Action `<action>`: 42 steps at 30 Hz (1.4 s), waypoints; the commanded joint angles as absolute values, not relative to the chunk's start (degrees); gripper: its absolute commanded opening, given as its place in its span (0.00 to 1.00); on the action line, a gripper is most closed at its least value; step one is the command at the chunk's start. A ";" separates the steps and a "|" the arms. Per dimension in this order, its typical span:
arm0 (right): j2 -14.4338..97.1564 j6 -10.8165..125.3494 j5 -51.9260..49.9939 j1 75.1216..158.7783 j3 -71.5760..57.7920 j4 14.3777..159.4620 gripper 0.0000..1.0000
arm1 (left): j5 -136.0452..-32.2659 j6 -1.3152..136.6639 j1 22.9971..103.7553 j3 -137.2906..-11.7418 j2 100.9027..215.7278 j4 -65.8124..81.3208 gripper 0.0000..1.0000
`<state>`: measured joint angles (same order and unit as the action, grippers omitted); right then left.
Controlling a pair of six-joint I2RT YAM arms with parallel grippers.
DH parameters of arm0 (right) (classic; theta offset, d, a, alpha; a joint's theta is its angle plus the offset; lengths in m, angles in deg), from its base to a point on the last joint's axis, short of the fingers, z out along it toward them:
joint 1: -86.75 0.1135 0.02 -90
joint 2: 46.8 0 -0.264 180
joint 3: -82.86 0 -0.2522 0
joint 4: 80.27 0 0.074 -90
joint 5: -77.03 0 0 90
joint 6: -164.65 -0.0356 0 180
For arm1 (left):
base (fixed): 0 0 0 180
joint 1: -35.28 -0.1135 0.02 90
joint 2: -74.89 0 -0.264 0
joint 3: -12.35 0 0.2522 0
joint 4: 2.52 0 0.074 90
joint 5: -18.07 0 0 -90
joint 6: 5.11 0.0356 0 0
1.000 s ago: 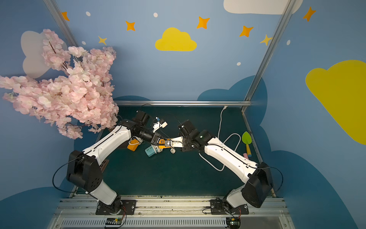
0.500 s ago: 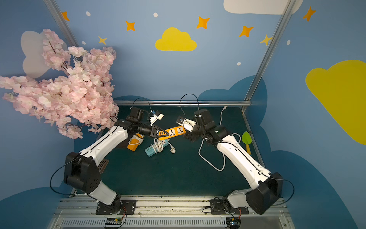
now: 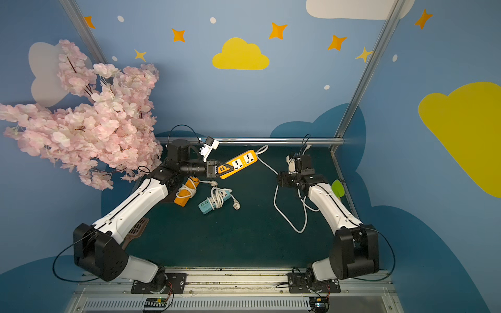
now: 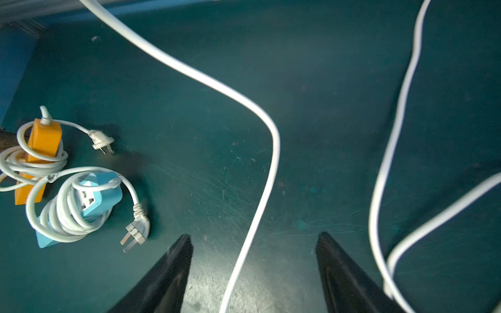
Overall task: Wrap the cord around the power strip
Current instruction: Wrap the power cord around the power strip.
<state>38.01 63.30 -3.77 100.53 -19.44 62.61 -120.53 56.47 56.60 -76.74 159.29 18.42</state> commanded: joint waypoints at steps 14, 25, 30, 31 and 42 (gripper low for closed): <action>59.96 55.50 -5.29 100.05 -2.69 57.90 0.77 | -120.40 53.98 57.32 -80.16 156.30 12.96 0.03; 57.69 65.93 -15.12 110.51 -5.21 60.39 0.08 | -111.83 44.63 51.53 -76.65 160.14 -1.88 0.03; 50.25 73.01 -22.12 119.15 -10.01 58.64 0.00 | -104.24 46.29 48.22 -79.56 165.47 -3.26 0.03; 48.83 74.74 -23.59 121.23 -10.90 58.25 0.00 | -102.02 47.85 47.97 -80.53 166.41 -2.36 0.03; 33.72 104.98 -37.28 141.24 -11.38 60.51 0.00 | -88.72 85.63 49.36 -94.08 177.18 24.90 0.03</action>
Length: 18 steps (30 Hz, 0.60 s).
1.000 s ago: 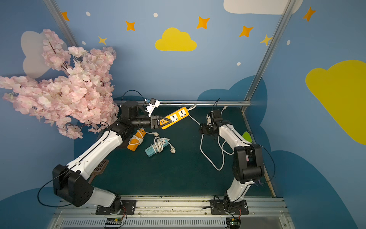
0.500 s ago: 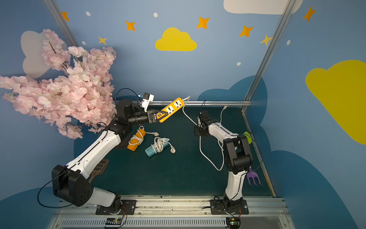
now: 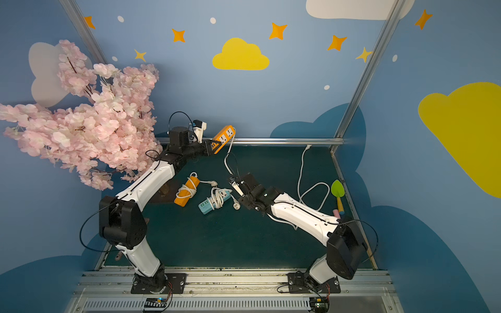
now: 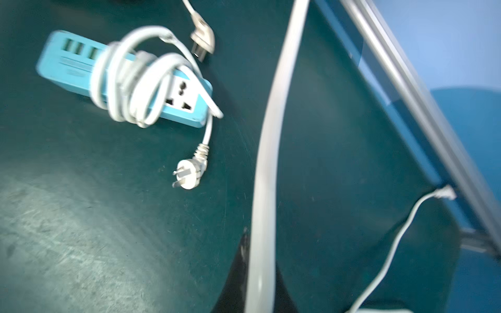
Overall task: Wrap the cord around the power strip
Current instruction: Wrap the power cord around the power strip.
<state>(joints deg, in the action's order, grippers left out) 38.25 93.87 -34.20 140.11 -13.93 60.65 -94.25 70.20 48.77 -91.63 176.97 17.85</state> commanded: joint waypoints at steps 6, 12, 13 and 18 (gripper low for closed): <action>28.03 110.33 -31.45 140.37 -5.48 63.04 0.00 | -98.33 103.85 51.05 -91.76 175.43 36.43 0.03; 31.93 104.48 -20.90 127.84 5.11 61.48 0.00 | -118.10 113.27 54.04 -84.82 169.73 39.54 0.03; 33.51 102.70 -18.84 125.27 6.78 61.56 0.00 | -121.06 113.09 54.59 -85.18 169.73 40.67 0.03; 43.55 96.08 -5.98 115.30 16.78 58.67 0.00 | -132.07 114.37 57.90 -88.80 170.21 47.88 0.03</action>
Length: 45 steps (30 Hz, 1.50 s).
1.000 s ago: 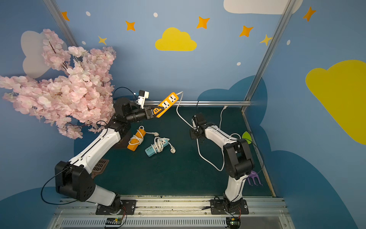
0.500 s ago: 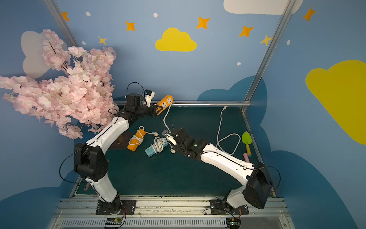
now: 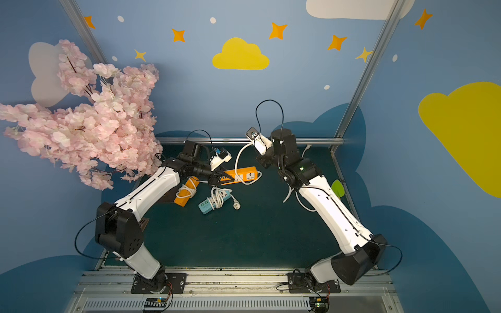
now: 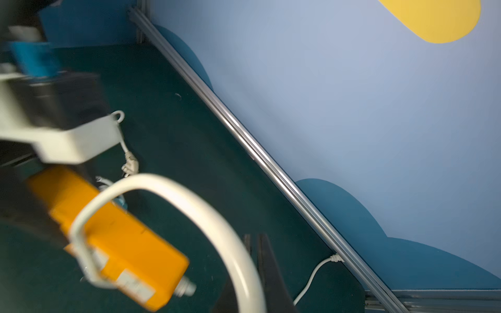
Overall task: Wrap the cord around the power strip
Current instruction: Wrap the power cord around the power strip.
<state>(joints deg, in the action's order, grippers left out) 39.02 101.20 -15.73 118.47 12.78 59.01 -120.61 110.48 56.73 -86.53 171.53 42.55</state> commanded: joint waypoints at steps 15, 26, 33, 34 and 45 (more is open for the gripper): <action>50.29 72.54 17.58 103.40 1.19 77.84 0.06 | -136.89 70.23 57.57 -72.23 161.63 -17.08 0.03; 50.12 64.96 10.79 105.98 -13.09 91.28 0.33 | -122.71 67.80 57.63 -71.81 161.07 -20.45 0.03; 49.31 62.88 6.81 108.78 -21.42 93.89 0.15 | -113.07 70.14 53.76 -73.22 160.85 -16.36 0.03; 48.79 63.03 6.30 109.26 -22.65 93.57 0.12 | -111.75 69.98 52.57 -73.83 161.01 -15.94 0.03; 41.58 71.12 0.50 117.12 -26.20 78.39 0.00 | -95.37 77.86 46.79 -77.09 164.64 -10.05 0.03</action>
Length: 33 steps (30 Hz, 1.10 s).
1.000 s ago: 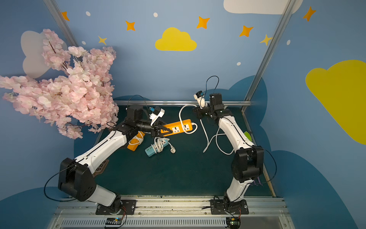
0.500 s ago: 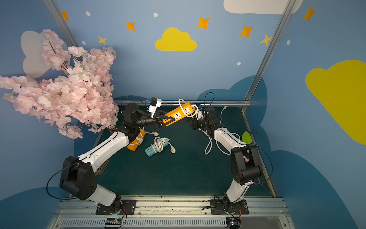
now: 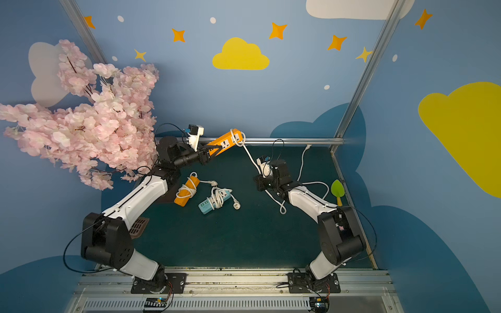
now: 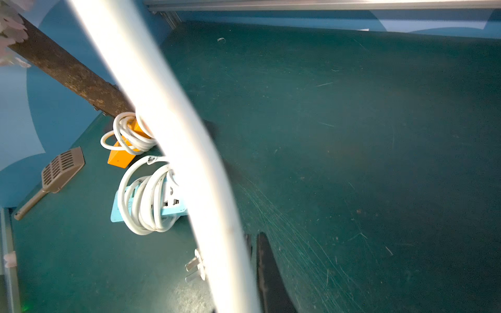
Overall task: Wrap the cord around the power strip
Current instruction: Wrap the power cord around the power strip.
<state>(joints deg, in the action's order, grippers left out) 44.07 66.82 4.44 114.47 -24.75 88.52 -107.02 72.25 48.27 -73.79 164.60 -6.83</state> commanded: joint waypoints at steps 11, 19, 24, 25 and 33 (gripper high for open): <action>44.36 79.94 -4.48 128.21 -11.11 65.17 0.00 | -101.19 63.47 47.94 -74.19 167.43 -21.71 0.03; 44.82 85.90 -2.77 131.16 -4.98 60.32 0.00 | -101.62 66.87 50.65 -71.47 167.08 -18.20 0.03; 40.90 97.39 -5.51 136.97 -4.02 55.36 0.00 | -94.38 83.23 51.54 -75.07 168.77 -3.76 0.03; 40.03 98.27 -7.23 137.40 -4.28 55.21 0.00 | -92.95 86.77 52.02 -76.14 169.21 -0.10 0.03; 35.15 110.53 -24.00 133.08 -2.48 59.24 0.00 | -99.18 101.02 54.37 -81.92 169.74 30.48 0.03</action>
